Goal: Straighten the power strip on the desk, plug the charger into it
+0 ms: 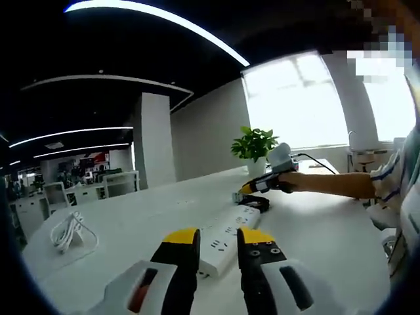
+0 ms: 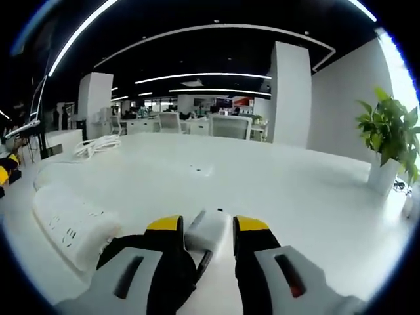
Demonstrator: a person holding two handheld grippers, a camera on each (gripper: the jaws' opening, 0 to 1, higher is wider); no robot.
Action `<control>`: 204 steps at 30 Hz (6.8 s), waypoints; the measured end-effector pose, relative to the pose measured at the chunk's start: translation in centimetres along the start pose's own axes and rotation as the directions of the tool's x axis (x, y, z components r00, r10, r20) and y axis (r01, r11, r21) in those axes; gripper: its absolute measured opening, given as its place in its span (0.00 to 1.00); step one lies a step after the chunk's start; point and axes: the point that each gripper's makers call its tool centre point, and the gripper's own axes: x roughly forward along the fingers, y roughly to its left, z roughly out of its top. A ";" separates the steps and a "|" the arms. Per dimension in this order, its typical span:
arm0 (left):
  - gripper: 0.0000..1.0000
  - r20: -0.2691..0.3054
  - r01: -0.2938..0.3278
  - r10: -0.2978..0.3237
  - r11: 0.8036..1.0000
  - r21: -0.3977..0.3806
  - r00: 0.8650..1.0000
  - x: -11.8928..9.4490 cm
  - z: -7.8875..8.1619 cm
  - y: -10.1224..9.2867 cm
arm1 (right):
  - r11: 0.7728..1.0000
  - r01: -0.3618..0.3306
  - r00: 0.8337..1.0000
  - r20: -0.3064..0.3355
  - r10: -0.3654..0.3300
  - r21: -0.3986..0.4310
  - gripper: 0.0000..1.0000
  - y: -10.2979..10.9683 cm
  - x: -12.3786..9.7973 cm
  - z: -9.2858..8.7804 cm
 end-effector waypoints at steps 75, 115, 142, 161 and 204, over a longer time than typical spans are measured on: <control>0.29 -0.070 0.008 -0.006 1.000 0.019 0.998 -0.2 -1.1 -0.2 | 0.997 0.035 0.982 -0.190 -0.020 0.075 0.26 0.6 0.8 -2.6; 0.28 -0.081 0.007 -0.006 1.000 0.016 0.997 -0.1 -1.5 0.0 | 0.964 -0.226 0.962 -0.190 0.198 -0.141 0.25 4.4 -3.7 -0.3; 0.27 -0.065 0.011 -0.010 1.000 0.008 0.998 -0.2 -1.1 -0.1 | 0.831 -0.344 0.930 -0.281 0.237 -0.437 0.25 8.0 -7.9 1.2; 0.27 -0.038 0.022 -0.022 1.000 0.014 0.999 -0.5 -0.2 -0.5 | 0.683 -0.397 0.893 -0.430 0.132 -0.614 0.24 9.1 -9.0 1.2; 0.27 0.050 0.055 -0.056 0.998 0.026 0.997 -1.4 2.4 -1.4 | 0.763 -0.520 0.774 -0.590 0.230 -0.384 0.24 9.7 -10.1 -3.5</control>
